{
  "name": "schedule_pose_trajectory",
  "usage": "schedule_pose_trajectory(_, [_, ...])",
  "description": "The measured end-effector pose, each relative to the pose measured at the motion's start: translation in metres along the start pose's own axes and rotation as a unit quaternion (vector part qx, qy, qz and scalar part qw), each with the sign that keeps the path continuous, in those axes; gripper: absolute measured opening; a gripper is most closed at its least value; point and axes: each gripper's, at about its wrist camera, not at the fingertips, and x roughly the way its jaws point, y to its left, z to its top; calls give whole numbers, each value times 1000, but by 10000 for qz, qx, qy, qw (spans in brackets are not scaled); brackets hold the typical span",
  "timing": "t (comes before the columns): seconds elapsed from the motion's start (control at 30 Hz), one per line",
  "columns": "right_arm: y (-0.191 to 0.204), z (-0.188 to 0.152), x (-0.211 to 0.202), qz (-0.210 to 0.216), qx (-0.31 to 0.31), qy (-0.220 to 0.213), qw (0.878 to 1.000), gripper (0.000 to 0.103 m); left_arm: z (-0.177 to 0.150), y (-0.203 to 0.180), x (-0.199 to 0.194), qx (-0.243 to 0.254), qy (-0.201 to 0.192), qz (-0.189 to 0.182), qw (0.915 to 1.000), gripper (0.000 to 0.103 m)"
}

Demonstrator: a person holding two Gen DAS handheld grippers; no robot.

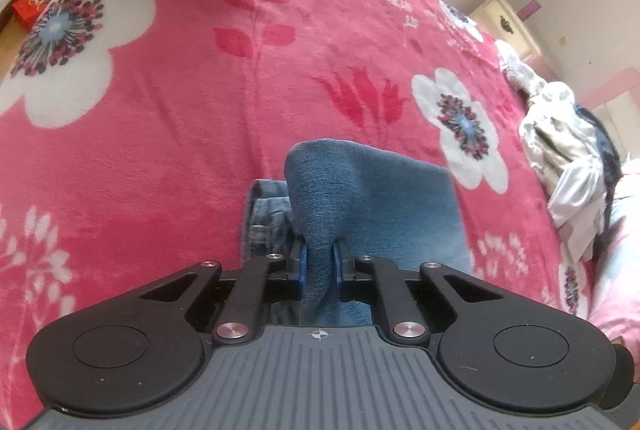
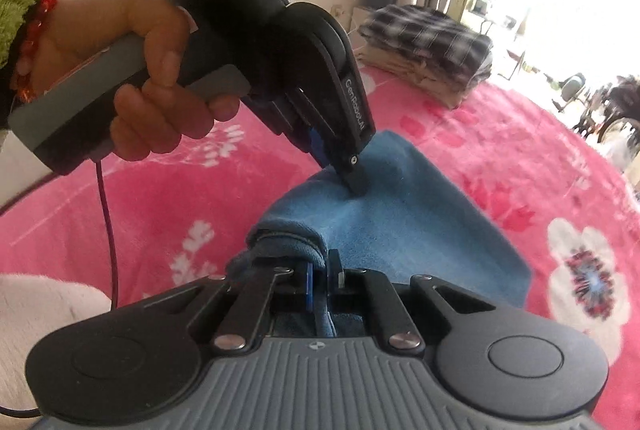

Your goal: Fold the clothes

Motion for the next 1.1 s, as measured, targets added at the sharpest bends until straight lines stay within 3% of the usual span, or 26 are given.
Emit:
schedule_pose_trajectory(0.1, [11,-5,25,121,-11,292,9995,10,-8,5,12,263,84,179,9995,13])
schedule_pose_trajectory(0.17, [19,-10,40,150,-68,425,9990,15,-12,10,14,342,125,260,9990,20])
schedule_pose_trajectory(0.23, [26,-12,44,160,-138,423,9989,26,-11,15,6,241,90,308,9992,24])
schedule_pose_trajectory(0.3, [29,-12,43,155,-144,379,9991,31,-8,16,-11,155,-100,423,9989,23])
schedule_pose_trajectory(0.37, [28,-12,42,152,-20,348,9993,32,-7,4,-31,389,-495,600,9962,23])
schedule_pose_trajectory(0.47, [23,-12,38,191,354,259,9989,34,-11,-21,-43,766,-761,157,9940,24])
schedule_pose_trajectory(0.5, [21,-13,35,211,500,225,9983,36,-13,-31,-41,921,-753,-40,9929,25])
schedule_pose_trajectory(0.57, [16,-15,29,294,750,176,9966,36,-20,-46,-21,1306,-455,26,9904,25])
schedule_pose_trajectory(0.63, [7,-19,22,530,1064,179,9927,38,-30,-50,9,1594,-22,416,9863,25])
schedule_pose_trajectory(0.7, [-3,-25,13,798,1407,214,9866,38,-40,-46,27,1746,105,687,9822,25])
schedule_pose_trajectory(0.77, [-17,-35,0,990,1749,280,9792,37,-42,-42,28,1616,36,652,9847,25])
schedule_pose_trajectory(0.87, [-46,-52,-32,494,2225,98,9736,36,-38,-40,28,1453,-12,650,9873,25])
schedule_pose_trajectory(0.93, [-69,-67,-45,44,2698,123,9628,32,-38,-37,28,1448,-33,667,9872,24])
schedule_pose_trajectory(1.0, [-87,-88,-42,-196,3181,496,9466,30,-39,-37,29,1506,-53,692,9862,23])
schedule_pose_trajectory(1.07, [-94,-115,-23,-88,3543,1027,9294,26,-38,-38,32,1505,-36,679,9863,23])
schedule_pose_trajectory(1.1, [-94,-129,-10,29,3701,1275,9202,15,-38,-37,32,1487,-41,689,9865,23])
